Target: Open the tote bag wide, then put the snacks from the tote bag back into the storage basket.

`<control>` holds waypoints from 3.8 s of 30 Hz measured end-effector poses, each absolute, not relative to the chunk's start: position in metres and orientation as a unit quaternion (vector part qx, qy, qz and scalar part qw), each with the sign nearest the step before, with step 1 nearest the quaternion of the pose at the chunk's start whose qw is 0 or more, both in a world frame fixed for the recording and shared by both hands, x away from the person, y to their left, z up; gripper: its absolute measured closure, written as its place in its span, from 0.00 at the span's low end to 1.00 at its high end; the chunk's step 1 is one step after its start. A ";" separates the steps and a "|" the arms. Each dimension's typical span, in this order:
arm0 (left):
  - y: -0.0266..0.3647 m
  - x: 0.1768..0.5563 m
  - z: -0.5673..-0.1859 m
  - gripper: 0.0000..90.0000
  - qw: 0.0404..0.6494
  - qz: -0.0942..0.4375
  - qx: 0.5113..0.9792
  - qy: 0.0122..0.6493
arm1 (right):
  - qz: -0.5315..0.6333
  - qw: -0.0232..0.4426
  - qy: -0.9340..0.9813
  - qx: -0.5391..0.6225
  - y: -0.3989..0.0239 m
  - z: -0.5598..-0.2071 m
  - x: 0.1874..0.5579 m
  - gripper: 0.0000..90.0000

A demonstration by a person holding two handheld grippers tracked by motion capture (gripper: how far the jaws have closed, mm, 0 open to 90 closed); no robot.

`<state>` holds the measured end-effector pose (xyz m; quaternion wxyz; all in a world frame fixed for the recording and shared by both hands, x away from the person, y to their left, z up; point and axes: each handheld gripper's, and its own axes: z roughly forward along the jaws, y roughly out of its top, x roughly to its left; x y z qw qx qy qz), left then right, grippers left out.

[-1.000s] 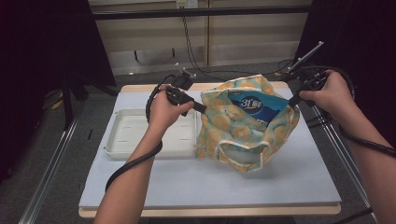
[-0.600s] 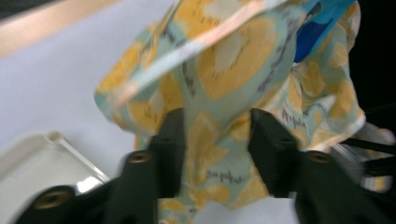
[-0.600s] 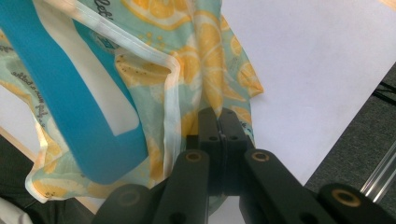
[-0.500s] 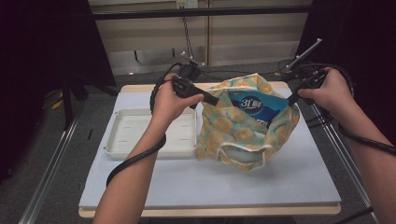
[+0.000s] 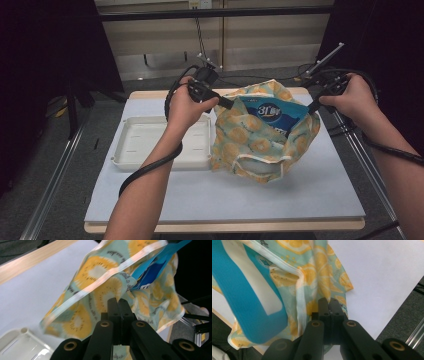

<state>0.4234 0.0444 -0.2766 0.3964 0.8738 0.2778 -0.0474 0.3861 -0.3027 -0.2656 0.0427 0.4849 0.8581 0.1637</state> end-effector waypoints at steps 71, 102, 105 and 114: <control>0.048 0.426 -0.297 0.77 0.384 -0.043 0.877 0.285 | 0.161 0.023 0.865 0.474 -0.315 -0.293 0.371 0.98; 0.049 0.427 -0.337 1.00 0.372 -0.082 0.874 0.303 | 0.164 0.023 0.860 0.483 -0.319 -0.304 0.375 1.00; 0.050 0.426 -0.342 1.00 0.367 -0.083 0.875 0.305 | 0.161 0.023 0.857 0.489 -0.320 -0.306 0.375 1.00; 0.055 0.426 -0.354 1.00 0.360 -0.081 0.878 0.304 | 0.161 0.023 0.853 0.495 -0.323 -0.314 0.374 1.00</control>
